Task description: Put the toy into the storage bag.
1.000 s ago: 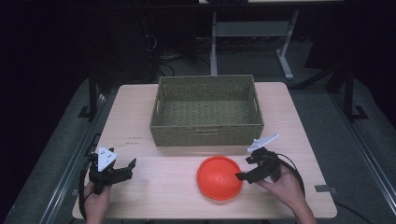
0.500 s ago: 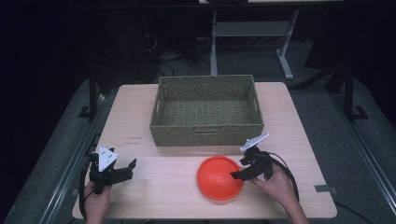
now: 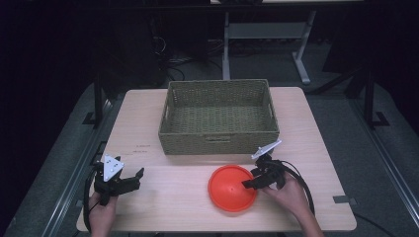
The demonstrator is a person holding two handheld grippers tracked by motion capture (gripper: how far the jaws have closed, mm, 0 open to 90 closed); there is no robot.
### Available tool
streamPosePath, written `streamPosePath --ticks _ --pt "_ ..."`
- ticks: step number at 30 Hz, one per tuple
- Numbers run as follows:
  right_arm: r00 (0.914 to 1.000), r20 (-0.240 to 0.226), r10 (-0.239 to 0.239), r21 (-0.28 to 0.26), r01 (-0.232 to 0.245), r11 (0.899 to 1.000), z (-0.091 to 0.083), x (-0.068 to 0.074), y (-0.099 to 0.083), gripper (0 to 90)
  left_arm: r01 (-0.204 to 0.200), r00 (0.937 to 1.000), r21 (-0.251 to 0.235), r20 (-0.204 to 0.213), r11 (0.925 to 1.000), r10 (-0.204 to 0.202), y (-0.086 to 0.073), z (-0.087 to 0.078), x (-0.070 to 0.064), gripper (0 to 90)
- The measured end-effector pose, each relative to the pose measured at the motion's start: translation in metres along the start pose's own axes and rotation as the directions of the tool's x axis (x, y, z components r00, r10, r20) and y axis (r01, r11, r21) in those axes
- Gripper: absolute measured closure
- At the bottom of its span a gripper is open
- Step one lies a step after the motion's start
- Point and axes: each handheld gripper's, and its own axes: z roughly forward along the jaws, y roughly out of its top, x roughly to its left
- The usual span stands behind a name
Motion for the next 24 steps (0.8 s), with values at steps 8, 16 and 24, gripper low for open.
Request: streamPosePath --ticks 8,16,24 --pt "0.9999 -0.011 0.0 0.004 0.0 1.0 0.0003 -0.001 -0.0002 49.9 0.005 1.0 0.0 -0.001 1.0 -0.005 0.0002 0.0002 0.0001 12.9" --pt "0.9989 -0.03 0.035 0.004 -0.035 0.999 0.0023 -0.0076 -0.0011 56.6 0.007 1.0 -0.004 -0.002 1.0 -0.007 0.0006 -0.0002 -0.0001 12.9" --pt "0.9986 -0.034 0.041 -0.018 -0.041 0.999 -0.0033 -0.0054 -0.0001 64.5 -0.001 1.0 -0.005 0.001 1.0 0.001 0.0012 0.0001 -0.0013 12.8"
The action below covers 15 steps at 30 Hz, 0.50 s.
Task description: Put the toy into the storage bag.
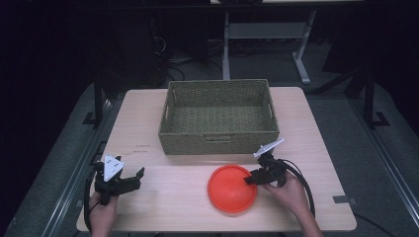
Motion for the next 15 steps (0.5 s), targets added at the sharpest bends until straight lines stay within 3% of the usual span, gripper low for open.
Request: streamPosePath --ticks 6,15 --pt "0.9999 0.013 -0.009 -0.041 0.009 0.999 -0.006 0.004 0.002 74.0 0.002 1.0 -0.005 -0.002 1.0 -0.002 0.0 -0.001 0.0 12.8" --pt "0.9995 -0.013 -0.03 -0.082 0.029 0.996 -0.022 0.016 0.011 81.2 0.002 1.0 -0.005 -0.006 1.0 -0.002 0.0 -0.001 0.001 12.8"
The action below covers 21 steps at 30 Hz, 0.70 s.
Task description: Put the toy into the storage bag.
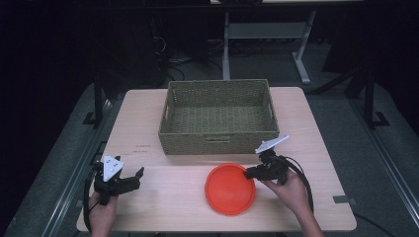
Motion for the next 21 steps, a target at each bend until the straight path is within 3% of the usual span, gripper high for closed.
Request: streamPosePath --ticks 2,9,14,21 --pt "0.9996 -0.027 -0.005 -0.02 0.005 1.0 -0.007 0.004 0.005 81.8 -0.002 1.0 -0.001 -0.001 1.0 0.002 0.0 0.0 0.0 12.9" --pt "0.9981 -0.041 -0.046 -0.049 0.044 0.998 -0.021 0.014 0.012 82.0 0.004 1.0 -0.002 -0.005 1.0 -0.004 0.0 -0.001 0.0 12.9" --pt "0.998 -0.026 -0.057 -0.105 0.054 0.993 -0.042 0.017 0.018 82.0 0.003 1.0 -0.001 -0.008 1.0 -0.003 0.0 -0.001 0.0 12.8" --pt "0.9965 0.018 -0.081 -0.098 0.082 0.992 -0.056 0.018 0.026 82.0 -0.001 1.0 0.004 -0.006 1.0 0.001 0.0 -0.001 -0.001 12.8"
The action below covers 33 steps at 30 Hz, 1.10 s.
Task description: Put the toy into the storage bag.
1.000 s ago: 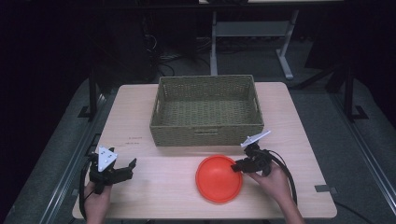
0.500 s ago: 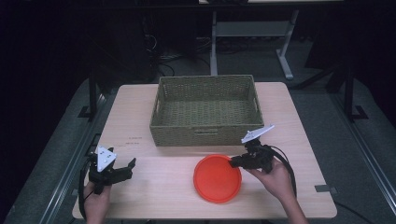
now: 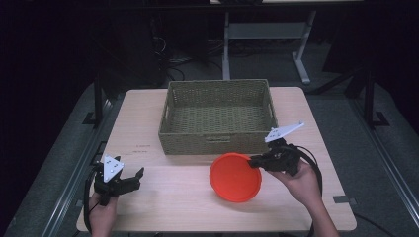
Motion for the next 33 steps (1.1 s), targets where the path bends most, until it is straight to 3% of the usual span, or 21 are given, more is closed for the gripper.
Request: streamPosePath --ticks 12,26,33 --pt "0.9996 0.029 0.002 0.035 -0.003 0.999 -0.011 -0.001 0.014 82.0 -0.005 1.0 -0.002 -0.003 1.0 0.005 0.0 0.0 0.0 12.9" --pt "0.9946 0.091 -0.05 0.06 0.044 0.997 -0.029 0.003 0.036 82.0 -0.005 1.0 0.001 -0.004 1.0 0.005 0.0 0.0 -0.001 12.9" --pt "0.9944 0.091 -0.053 0.054 0.048 0.997 -0.035 0.003 0.043 82.0 0.006 1.0 -0.001 -0.008 1.0 -0.006 0.0 0.0 0.001 12.9"
